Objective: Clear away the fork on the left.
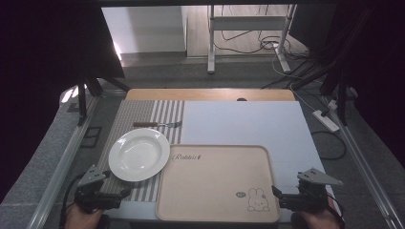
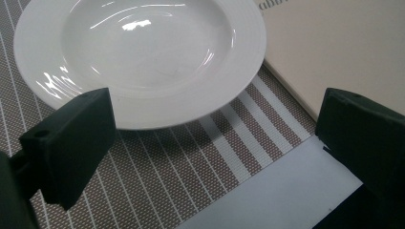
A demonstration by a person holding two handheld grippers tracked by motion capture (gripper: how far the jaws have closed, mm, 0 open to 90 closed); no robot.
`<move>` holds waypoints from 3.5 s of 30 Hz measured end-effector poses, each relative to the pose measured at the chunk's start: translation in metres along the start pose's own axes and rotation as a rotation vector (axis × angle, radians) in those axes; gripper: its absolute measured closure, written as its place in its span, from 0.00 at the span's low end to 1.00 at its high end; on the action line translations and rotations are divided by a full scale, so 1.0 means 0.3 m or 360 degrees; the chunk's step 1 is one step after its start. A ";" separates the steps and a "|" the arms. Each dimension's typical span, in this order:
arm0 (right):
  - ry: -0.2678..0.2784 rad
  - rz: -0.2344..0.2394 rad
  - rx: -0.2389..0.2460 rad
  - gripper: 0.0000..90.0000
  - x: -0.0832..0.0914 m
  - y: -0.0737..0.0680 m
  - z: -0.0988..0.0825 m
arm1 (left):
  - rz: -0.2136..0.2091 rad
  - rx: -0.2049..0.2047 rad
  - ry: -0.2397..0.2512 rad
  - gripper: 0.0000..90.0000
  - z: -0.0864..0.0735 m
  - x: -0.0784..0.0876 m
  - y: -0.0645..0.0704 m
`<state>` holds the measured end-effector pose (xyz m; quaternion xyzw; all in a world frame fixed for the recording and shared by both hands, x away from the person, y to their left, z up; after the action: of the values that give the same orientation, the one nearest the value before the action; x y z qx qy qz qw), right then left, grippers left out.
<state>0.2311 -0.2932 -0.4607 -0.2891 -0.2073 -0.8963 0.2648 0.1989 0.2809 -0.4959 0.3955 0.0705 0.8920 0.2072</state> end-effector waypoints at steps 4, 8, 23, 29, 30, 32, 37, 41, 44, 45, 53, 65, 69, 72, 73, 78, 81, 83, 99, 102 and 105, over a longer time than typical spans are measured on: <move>-0.0005 0.0001 0.0015 0.00 -0.002 -0.003 0.001 | -0.0024 0.0020 0.0006 0.01 0.001 0.002 -0.007; -0.0010 0.0015 0.0029 0.00 -0.006 -0.002 0.000 | -0.0032 0.0014 -0.0008 0.01 0.005 -0.003 -0.005; -0.0019 0.0028 0.0035 0.00 -0.005 -0.004 0.000 | -0.0038 0.0018 -0.0036 0.00 0.009 -0.009 -0.006; -0.0021 0.0028 0.0043 0.00 -0.006 -0.007 0.002 | -0.0018 0.0026 -0.0061 0.00 0.010 -0.012 -0.007; -0.0022 0.0029 0.0050 0.00 -0.006 -0.007 0.002 | -0.0014 0.0023 -0.0065 0.00 0.011 -0.013 -0.006; -0.0023 0.0032 0.0053 0.00 -0.008 -0.008 0.003 | -0.0007 0.0019 -0.0074 0.00 0.012 -0.015 -0.005; -0.0025 0.0031 0.0059 0.00 -0.008 -0.009 0.004 | -0.0027 0.0016 -0.0068 0.00 0.019 -0.020 -0.004; -0.0028 0.0031 0.0066 0.00 -0.008 -0.012 0.004 | -0.0014 -0.0021 -0.0066 0.00 0.030 -0.031 0.004; -0.0028 0.0032 0.0073 0.00 -0.008 -0.013 0.004 | -0.0013 -0.0042 -0.0077 0.00 0.037 -0.043 0.009; -0.0028 0.0033 0.0073 0.00 -0.008 -0.013 0.004 | -0.0017 -0.0055 -0.0088 0.00 0.040 -0.047 0.010; -0.0028 0.0032 0.0083 0.00 -0.008 -0.014 0.004 | -0.0117 -0.0054 -0.0092 0.00 0.061 -0.076 0.006; -0.0023 0.0033 0.0094 0.00 -0.008 -0.016 0.006 | -0.0169 -0.0061 -0.0117 0.00 0.112 -0.130 -0.012; -0.0031 0.0032 0.0103 0.00 -0.010 -0.018 0.007 | -0.0167 -0.0045 -0.0140 0.00 0.140 -0.157 -0.016; -0.0029 0.0033 0.0104 0.00 -0.010 -0.018 0.007 | -0.0159 -0.0051 -0.0143 0.00 0.165 -0.173 -0.015; -0.0028 0.0034 0.0104 0.00 -0.010 -0.018 0.007 | -0.0160 -0.0052 -0.0140 0.00 0.173 -0.180 -0.014; -0.0031 0.0035 0.0108 0.00 -0.010 -0.018 0.007 | -0.0164 -0.0055 -0.0170 0.00 0.204 -0.220 -0.017; -0.0031 0.0041 0.0110 0.00 -0.011 -0.018 0.008 | -0.0169 -0.0057 -0.0178 0.00 0.224 -0.240 -0.018; -0.0030 0.0044 0.0113 0.00 -0.011 -0.018 0.008 | -0.0179 -0.0068 -0.0174 0.00 0.242 -0.250 -0.020; -0.0039 0.0056 0.0123 0.00 -0.017 -0.020 0.011 | -0.0161 -0.0120 -0.0214 0.00 0.368 -0.362 -0.048; -0.0038 0.0057 0.0127 0.00 -0.017 -0.020 0.011 | -0.0152 -0.0119 -0.0215 0.00 0.390 -0.382 -0.050; -0.0038 0.0058 0.0127 0.00 -0.017 -0.020 0.011 | -0.0154 -0.0124 -0.0222 0.00 0.410 -0.401 -0.050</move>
<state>0.2323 -0.2851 -0.4627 -0.2926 -0.2407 -0.8788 0.2900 0.3663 0.2385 -0.4985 0.4443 0.0401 0.8533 0.2698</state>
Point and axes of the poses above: each handheld gripper's, and its own axes: x roughly backward along the jaws, z roughly out of its top, y roughly to its right, the point moved 1 cm from there along -x, roughly forward along the jaws, and after that the axes turned 15 degrees about x, right-handed, at the moved point
